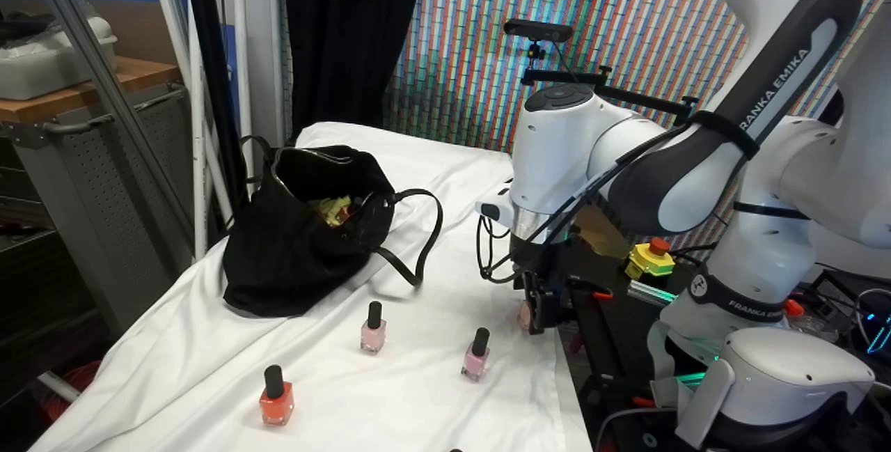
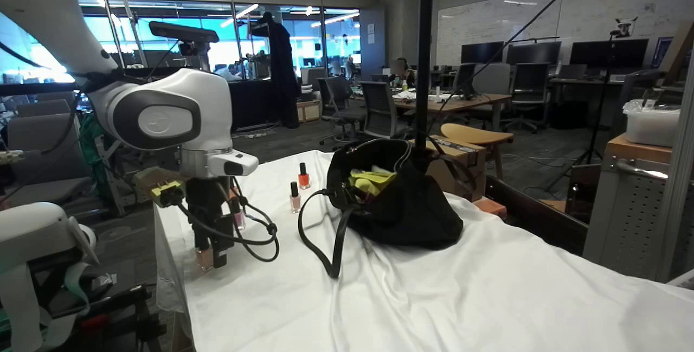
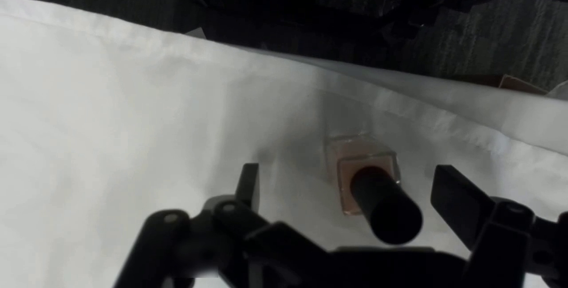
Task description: Pick up the nail polish and put them in the bag
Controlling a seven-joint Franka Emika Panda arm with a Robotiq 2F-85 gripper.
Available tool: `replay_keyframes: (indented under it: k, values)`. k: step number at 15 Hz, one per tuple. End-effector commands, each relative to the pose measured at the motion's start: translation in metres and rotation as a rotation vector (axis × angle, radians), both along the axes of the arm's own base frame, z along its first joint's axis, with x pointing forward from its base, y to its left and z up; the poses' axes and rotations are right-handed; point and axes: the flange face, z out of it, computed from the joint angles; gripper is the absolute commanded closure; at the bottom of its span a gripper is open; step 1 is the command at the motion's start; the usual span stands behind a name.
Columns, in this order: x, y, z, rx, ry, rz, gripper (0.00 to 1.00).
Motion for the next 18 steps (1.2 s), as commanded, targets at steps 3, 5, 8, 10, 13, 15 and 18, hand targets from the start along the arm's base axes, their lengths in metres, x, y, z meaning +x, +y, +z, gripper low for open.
replay_keyframes:
  k: [3, 5, 8, 10, 13, 15, 18]
  values:
    - [-0.004, -0.007, 0.004, 0.009, 0.053, 0.038, 0.00]
    - [-0.006, -0.008, 0.002, 0.006, 0.070, 0.053, 0.13]
    - [-0.007, -0.010, 0.000, 0.005, 0.072, 0.074, 0.40]
    - [-0.005, -0.011, 0.000, 0.010, 0.061, 0.084, 0.54]
    - [-0.003, -0.014, -0.001, 0.023, 0.050, 0.105, 0.73]
    - [-0.001, -0.017, 0.000, 0.027, 0.040, 0.108, 0.85]
    - [0.002, -0.025, 0.005, 0.031, 0.028, 0.108, 0.85]
